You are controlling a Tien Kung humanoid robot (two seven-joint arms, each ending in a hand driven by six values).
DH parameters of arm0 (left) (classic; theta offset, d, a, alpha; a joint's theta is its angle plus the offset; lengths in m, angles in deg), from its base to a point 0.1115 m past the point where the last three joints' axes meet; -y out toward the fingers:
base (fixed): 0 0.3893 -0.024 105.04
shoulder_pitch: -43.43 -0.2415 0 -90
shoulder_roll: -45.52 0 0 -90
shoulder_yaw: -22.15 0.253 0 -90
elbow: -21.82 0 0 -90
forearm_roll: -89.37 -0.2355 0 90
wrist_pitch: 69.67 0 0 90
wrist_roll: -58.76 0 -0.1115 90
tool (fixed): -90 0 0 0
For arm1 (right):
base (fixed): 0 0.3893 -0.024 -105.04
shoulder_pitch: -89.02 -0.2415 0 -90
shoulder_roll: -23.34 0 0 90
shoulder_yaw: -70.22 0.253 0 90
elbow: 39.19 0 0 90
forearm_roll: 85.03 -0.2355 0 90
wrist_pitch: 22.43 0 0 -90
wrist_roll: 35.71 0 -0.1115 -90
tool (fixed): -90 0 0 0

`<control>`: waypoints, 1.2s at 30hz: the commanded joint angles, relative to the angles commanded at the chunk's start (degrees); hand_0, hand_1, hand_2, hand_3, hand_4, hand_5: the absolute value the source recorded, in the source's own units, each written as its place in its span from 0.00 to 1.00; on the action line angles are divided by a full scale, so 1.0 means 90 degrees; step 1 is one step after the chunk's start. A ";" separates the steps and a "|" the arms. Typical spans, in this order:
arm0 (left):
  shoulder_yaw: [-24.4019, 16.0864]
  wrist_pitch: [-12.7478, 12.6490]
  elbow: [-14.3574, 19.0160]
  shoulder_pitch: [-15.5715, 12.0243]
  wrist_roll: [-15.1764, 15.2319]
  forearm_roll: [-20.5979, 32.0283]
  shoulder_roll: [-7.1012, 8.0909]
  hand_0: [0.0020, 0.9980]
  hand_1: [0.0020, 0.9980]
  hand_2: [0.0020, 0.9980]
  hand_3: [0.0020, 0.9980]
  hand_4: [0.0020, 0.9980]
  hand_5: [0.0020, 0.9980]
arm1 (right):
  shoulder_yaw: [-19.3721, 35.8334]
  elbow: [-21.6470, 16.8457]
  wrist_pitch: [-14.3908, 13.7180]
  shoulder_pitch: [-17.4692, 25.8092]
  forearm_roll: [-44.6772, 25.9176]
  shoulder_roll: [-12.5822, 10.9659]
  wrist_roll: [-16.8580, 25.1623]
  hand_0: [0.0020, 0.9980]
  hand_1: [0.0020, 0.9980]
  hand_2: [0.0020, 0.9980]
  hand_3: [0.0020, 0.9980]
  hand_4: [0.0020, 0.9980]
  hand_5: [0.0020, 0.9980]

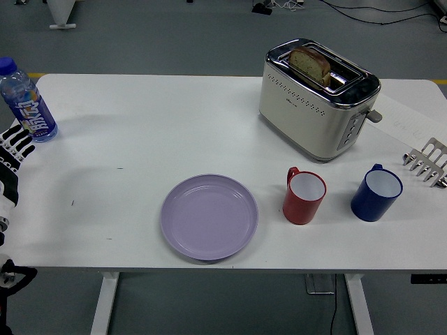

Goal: Push plate across desktop

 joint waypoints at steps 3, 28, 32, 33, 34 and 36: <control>0.0025 0.0009 -0.0003 0.0006 -0.0020 0.0081 -0.0010 0.75 0.77 0.74 0.70 0.63 1.00 | -0.0005 0.0000 0.0002 -0.0004 0.0003 -0.0004 0.0003 0.64 0.61 0.67 0.61 0.18 0.12; 0.0111 0.0487 0.0126 -0.0070 -0.0856 0.0693 0.0060 0.75 0.77 0.75 0.71 0.64 1.00 | -0.0012 0.0000 0.0014 0.0079 0.0006 0.0006 -0.0035 0.64 0.61 0.67 0.61 0.18 0.12; 0.0137 0.0346 0.0142 -0.0078 -0.0925 0.0687 0.0059 0.75 0.77 0.75 0.71 0.64 1.00 | 0.0030 0.0000 0.0023 0.0101 0.0067 0.0008 -0.0049 0.64 0.61 0.67 0.61 0.18 0.12; 0.0138 0.0339 0.0142 -0.0078 -0.0928 0.0686 0.0059 0.74 0.77 0.75 0.70 0.64 1.00 | 0.0033 0.0000 0.0023 0.0102 0.0072 0.0008 -0.0050 0.64 0.61 0.67 0.61 0.18 0.11; 0.0146 0.0315 0.0145 -0.0089 -0.0953 0.0689 0.0063 0.74 0.77 0.75 0.70 0.64 1.00 | 0.0032 0.0000 0.0022 0.0115 0.0069 0.0007 -0.0052 0.64 0.61 0.67 0.61 0.18 0.11; 0.0150 0.0289 0.0146 -0.0099 -0.0967 0.0697 0.0063 0.74 0.77 0.75 0.70 0.64 1.00 | 0.0033 0.0000 0.0021 0.0123 0.0071 0.0005 -0.0052 0.64 0.61 0.67 0.61 0.18 0.11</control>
